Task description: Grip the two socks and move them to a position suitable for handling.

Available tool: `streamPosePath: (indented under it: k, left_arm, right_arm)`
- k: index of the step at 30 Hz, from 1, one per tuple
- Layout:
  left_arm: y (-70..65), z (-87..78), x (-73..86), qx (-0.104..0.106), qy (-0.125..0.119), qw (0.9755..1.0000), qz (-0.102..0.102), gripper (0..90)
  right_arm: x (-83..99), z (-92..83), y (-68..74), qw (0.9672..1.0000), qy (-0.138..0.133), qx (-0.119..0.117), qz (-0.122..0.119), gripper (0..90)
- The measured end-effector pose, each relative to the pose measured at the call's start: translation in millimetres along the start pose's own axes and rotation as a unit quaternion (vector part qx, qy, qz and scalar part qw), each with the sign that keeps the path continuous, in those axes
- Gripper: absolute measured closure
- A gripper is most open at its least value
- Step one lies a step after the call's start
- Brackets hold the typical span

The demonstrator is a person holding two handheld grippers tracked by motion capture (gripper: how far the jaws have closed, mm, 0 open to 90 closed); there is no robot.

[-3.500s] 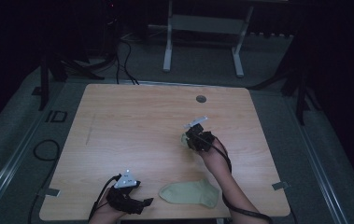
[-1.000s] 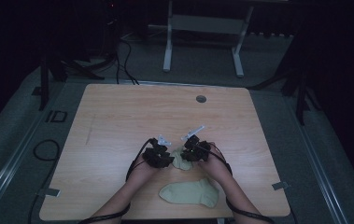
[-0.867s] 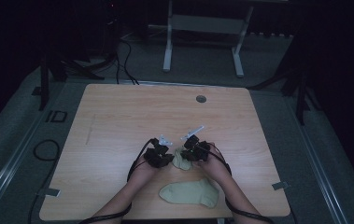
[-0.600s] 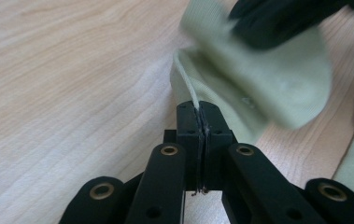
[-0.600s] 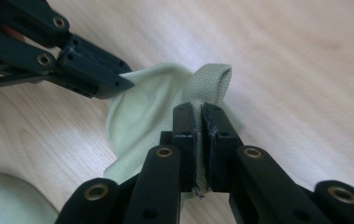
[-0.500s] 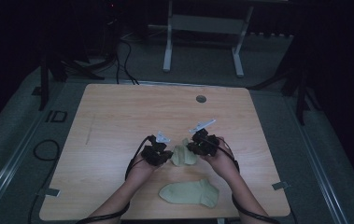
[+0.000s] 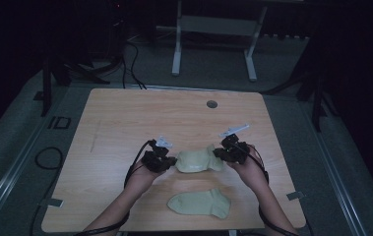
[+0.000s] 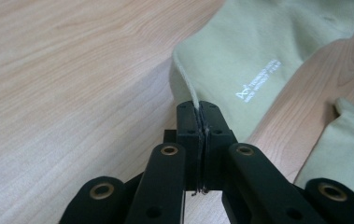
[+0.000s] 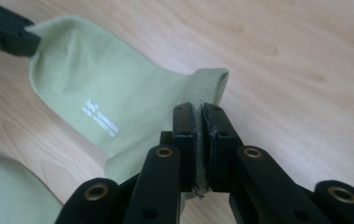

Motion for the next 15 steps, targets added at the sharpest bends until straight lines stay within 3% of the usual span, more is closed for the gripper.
streamPosePath:
  k: [8, 15]
  left_arm:
    - [-4.3, 14.5, 13.2, 0.014, 0.020, 0.9997, 0.001, 88.1]
    - [-7.6, 18.8, 21.0, 0.021, 0.033, 0.9992, 0.003, 88.1]
  right_arm:
    - [29.8, 16.1, -11.8, 0.9996, 0.023, -0.007, 0.017, 84.3]
    - [41.9, 26.5, -19.3, 0.9990, 0.036, -0.007, 0.026, 84.1]
Point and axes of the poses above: each handheld gripper's, and its own axes: z roughly forward along the jaws, x roughly out of its underside, y roughly to its left, the point moved 2 cm from there along z, roughly forward along the jaws, and after that the axes turned 15 degrees about -x, right-handed, at the moved point
